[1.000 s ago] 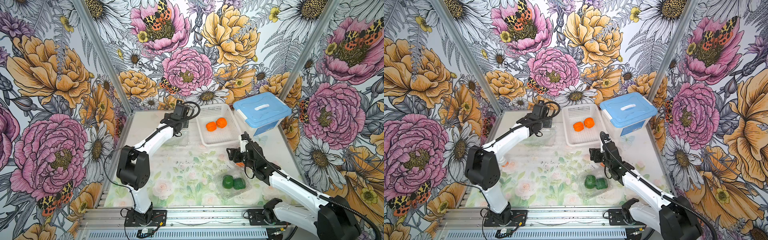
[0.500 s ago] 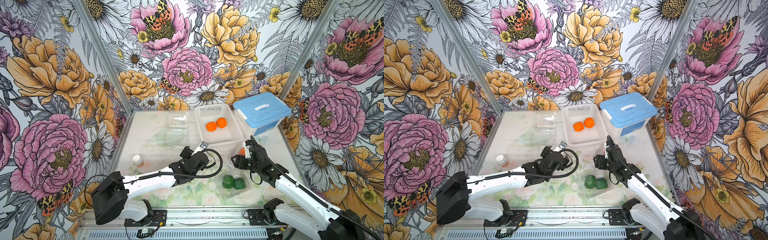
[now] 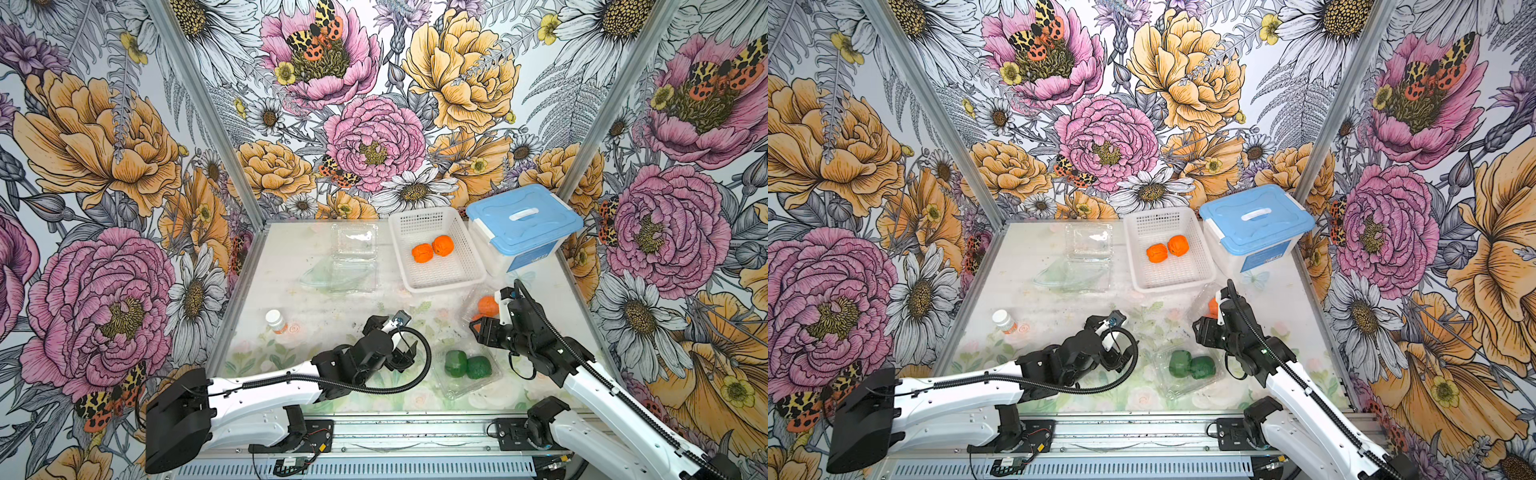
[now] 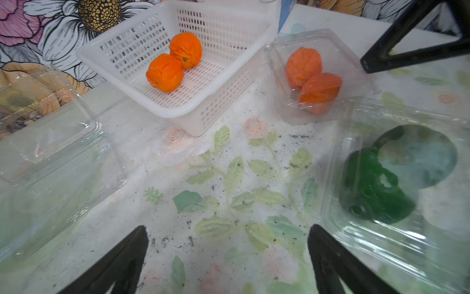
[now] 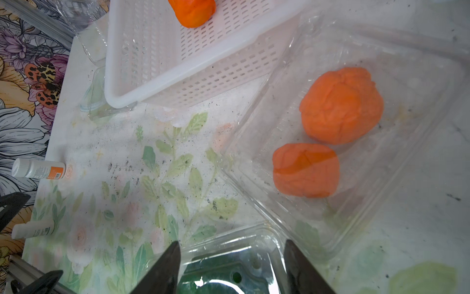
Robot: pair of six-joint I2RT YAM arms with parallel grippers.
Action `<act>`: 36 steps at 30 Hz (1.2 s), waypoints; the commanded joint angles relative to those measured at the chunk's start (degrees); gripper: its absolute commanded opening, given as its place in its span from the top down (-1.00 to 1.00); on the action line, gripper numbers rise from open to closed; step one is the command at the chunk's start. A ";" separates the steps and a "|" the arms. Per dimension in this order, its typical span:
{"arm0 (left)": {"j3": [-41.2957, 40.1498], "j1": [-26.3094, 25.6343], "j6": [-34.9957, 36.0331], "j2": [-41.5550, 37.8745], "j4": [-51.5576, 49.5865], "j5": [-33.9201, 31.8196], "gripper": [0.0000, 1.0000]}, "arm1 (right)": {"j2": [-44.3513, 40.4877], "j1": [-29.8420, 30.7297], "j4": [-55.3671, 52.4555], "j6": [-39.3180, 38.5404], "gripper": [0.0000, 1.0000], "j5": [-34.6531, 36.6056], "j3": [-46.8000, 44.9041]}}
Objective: Take oranges out of containers
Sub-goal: Move the packing box to the center of the board.
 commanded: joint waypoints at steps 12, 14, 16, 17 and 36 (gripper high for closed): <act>0.72 -0.36 2.77 8.29 9.97 18.52 -0.98 | -3.60 -0.30 -8.48 1.49 -0.27 -0.84 -3.09; 1.46 -0.65 2.98 10.52 10.79 20.02 -0.98 | -3.07 -0.30 -8.47 1.64 -0.27 -0.29 -3.18; 2.25 -0.79 2.84 12.35 11.26 20.12 -0.98 | -2.32 -0.20 -8.40 1.50 -0.24 -0.21 -3.35; 2.36 -0.83 2.57 13.12 11.96 19.91 -0.98 | -1.89 -0.21 -8.41 1.57 -0.23 -0.27 -3.44; 8.36 0.24 -0.74 23.80 12.27 20.70 -0.98 | -1.40 0.68 -6.83 0.39 -0.05 -0.37 -4.49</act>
